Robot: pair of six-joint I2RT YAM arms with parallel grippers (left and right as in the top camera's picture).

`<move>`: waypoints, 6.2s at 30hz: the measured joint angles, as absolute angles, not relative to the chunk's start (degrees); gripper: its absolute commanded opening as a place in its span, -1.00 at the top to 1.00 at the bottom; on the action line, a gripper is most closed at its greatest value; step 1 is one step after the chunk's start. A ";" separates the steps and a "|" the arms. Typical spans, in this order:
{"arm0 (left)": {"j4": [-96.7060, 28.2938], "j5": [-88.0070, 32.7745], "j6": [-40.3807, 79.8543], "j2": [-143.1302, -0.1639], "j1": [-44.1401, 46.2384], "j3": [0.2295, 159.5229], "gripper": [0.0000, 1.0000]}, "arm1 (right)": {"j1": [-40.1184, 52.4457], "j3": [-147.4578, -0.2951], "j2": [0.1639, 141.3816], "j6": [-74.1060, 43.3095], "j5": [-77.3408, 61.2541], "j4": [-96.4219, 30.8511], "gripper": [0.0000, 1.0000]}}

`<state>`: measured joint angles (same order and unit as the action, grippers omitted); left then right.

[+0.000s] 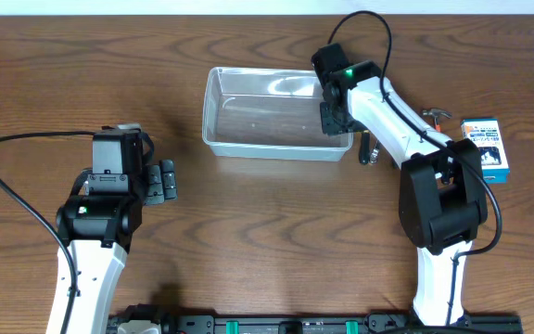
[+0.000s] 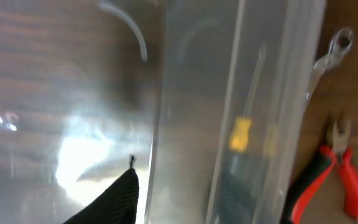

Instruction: Pack container

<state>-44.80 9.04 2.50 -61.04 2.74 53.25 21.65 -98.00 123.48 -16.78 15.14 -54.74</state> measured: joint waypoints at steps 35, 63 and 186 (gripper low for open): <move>-44.82 9.06 2.50 -61.04 2.74 53.25 -0.96 | -12.88 -101.75 109.30 6.24 3.36 -58.08 -0.98; -44.80 9.06 2.50 -61.04 2.74 53.25 -0.96 | -0.51 -101.49 119.07 -5.93 -10.04 -48.53 0.62; -44.80 9.06 2.50 -61.04 2.74 53.25 -0.96 | 22.41 -106.30 108.66 -13.72 -3.40 -48.99 0.28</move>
